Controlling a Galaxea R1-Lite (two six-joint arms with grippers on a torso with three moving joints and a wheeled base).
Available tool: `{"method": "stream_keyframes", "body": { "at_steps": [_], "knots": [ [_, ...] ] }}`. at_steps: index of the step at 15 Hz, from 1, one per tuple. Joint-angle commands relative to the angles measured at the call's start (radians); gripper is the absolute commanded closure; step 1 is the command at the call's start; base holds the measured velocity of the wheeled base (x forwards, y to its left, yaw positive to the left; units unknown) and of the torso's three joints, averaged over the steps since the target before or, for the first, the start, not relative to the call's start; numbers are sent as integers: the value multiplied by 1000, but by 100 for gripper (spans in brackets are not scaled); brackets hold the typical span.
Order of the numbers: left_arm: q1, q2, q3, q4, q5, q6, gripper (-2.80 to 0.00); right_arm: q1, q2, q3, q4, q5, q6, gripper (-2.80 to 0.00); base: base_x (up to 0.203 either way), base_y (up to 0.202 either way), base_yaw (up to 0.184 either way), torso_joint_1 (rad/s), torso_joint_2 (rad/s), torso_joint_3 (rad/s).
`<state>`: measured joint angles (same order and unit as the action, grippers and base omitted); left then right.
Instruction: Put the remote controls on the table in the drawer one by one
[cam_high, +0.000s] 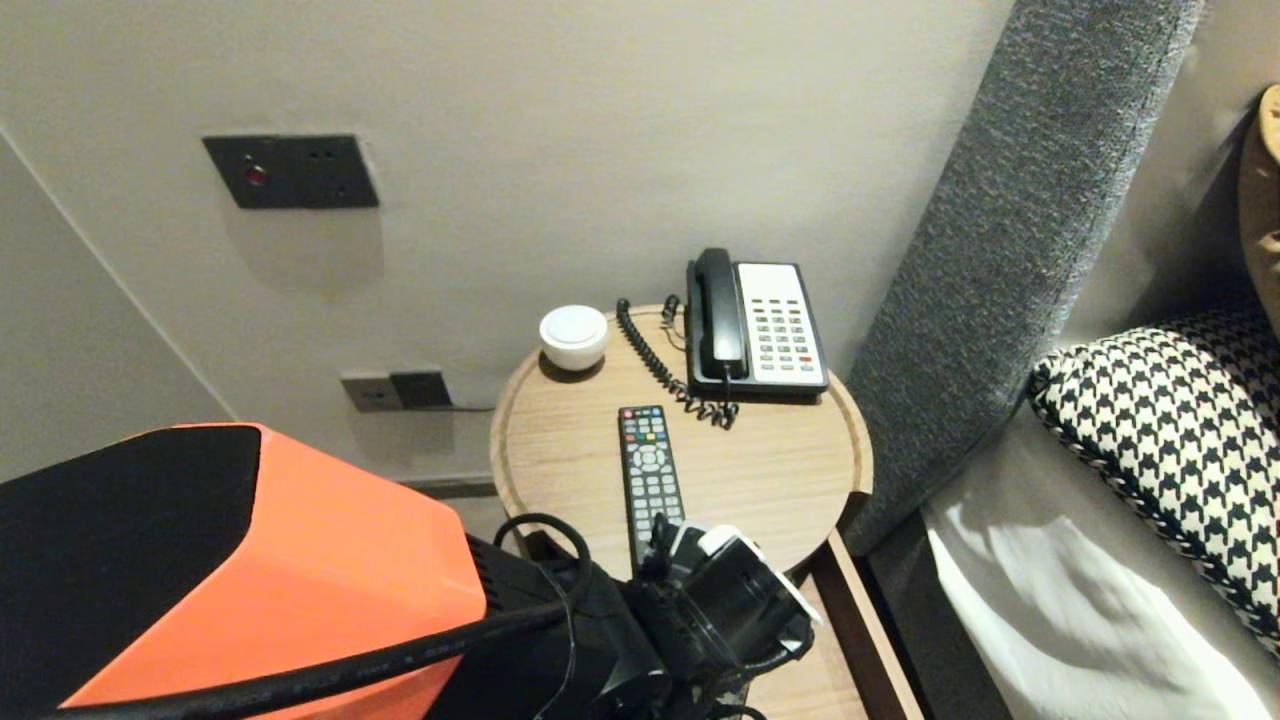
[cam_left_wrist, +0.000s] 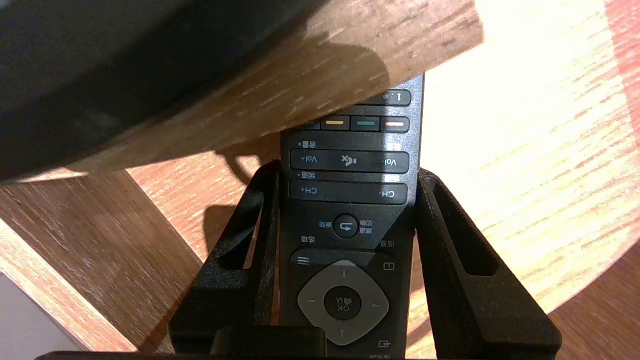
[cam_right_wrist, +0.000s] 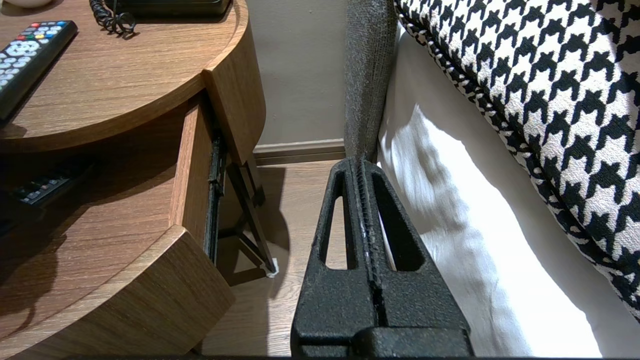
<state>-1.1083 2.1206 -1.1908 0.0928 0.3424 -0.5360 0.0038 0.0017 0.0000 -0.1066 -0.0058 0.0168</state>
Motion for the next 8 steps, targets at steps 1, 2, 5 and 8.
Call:
{"method": "stream_keyframes", "body": {
  "at_steps": [1,2,5,8],
  "knots": [
    [-1,-2,3,-1,-7,-4,0,-1,1,40,-1,0,0,0,0,0,0,0,0,0],
    [-1,-1,4,0,-10,-4,0,1,1,40,-1,0,0,0,0,0,0,0,0,0],
    [-1,2,5,1,-26,-1,0,-1,1,40,-1,0,0,0,0,0,0,0,0,0],
    [10,17,5,-1,-25,-2,0,-1,1,40,-1,0,0,0,0,0,0,0,0,0]
  ]
}}
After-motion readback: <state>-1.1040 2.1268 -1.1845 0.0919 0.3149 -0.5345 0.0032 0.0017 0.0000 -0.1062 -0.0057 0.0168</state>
